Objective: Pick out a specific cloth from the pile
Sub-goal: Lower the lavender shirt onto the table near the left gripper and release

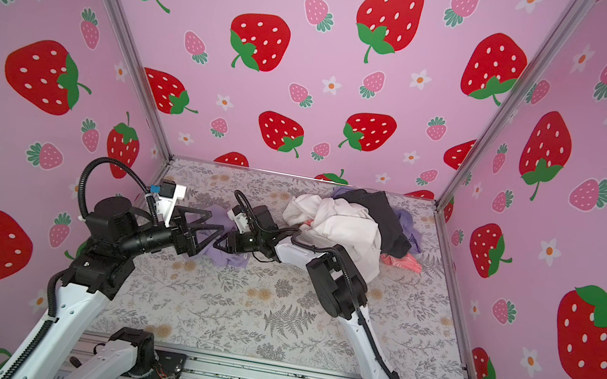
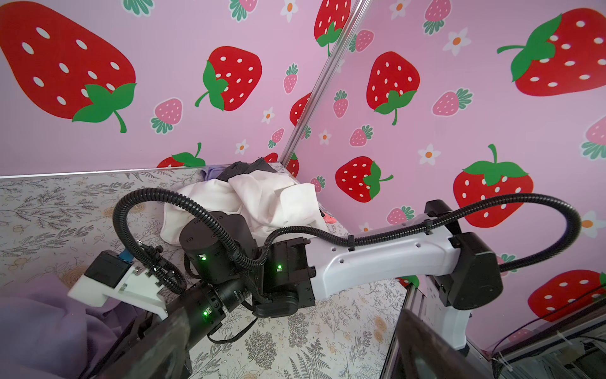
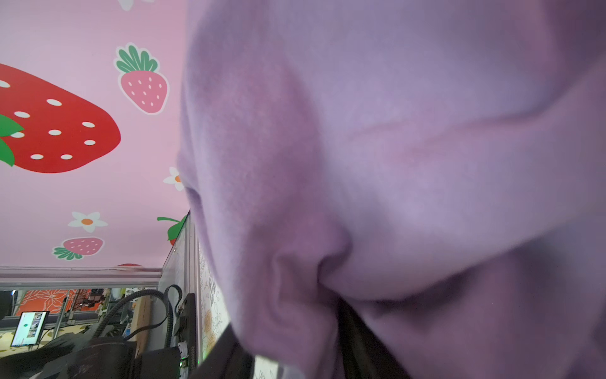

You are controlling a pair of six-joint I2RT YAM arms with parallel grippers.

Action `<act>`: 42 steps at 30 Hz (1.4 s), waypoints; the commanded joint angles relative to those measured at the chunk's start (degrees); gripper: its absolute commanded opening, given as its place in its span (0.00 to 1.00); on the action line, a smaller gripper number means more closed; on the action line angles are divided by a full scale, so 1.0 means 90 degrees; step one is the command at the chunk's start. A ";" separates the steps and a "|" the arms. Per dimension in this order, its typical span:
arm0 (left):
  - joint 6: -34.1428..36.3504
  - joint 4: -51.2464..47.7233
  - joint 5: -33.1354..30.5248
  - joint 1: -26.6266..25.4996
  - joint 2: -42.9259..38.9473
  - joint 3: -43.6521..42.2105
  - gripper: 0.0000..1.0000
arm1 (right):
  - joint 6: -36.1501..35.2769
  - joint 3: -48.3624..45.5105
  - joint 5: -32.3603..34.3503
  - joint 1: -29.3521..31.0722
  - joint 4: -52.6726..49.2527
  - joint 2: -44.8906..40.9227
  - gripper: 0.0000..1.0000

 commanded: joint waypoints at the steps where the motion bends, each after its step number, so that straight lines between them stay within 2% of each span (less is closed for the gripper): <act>1: -0.0051 0.0198 0.0076 -0.0030 -0.0032 0.0022 0.99 | -0.0045 0.0396 0.0232 0.0026 -0.0396 0.0426 0.45; 11: -0.0061 0.0225 -0.0015 -0.0025 -0.0007 0.0009 0.99 | 0.0154 0.2139 0.0106 0.0026 -0.0718 0.1523 0.46; 16: -0.0079 0.0276 0.0039 -0.0030 0.0049 0.0012 0.99 | 0.0239 0.3309 0.0007 0.0020 -0.0998 0.2173 0.50; 19: -0.0102 0.0317 0.0074 -0.0030 0.0111 -0.0005 0.99 | 0.0459 0.3673 -0.0058 0.0021 -0.0773 0.2430 0.51; 20: -0.0096 0.0317 0.0075 -0.0031 0.0130 0.0010 0.99 | 0.0530 0.3744 -0.0089 0.0027 -0.0650 0.2489 0.54; 25: -0.0095 0.0298 0.0096 -0.0028 0.0172 0.0033 0.99 | 0.0553 0.3900 -0.0065 0.0024 -0.0502 0.2557 0.62; 32: -0.0068 0.0293 0.0063 -0.0031 0.0220 0.0010 0.99 | -0.0409 0.3302 0.0298 0.0014 -0.1258 0.1712 0.75; 34: -0.0056 0.0273 0.0067 -0.0032 0.0220 0.0004 0.99 | -0.0561 0.3030 0.0364 -0.0007 -0.1356 0.1461 0.99; 42: -0.0046 0.0227 0.0028 -0.0031 0.0194 0.0004 0.99 | -0.0965 0.2227 0.0341 -0.0160 -0.1609 0.0635 1.00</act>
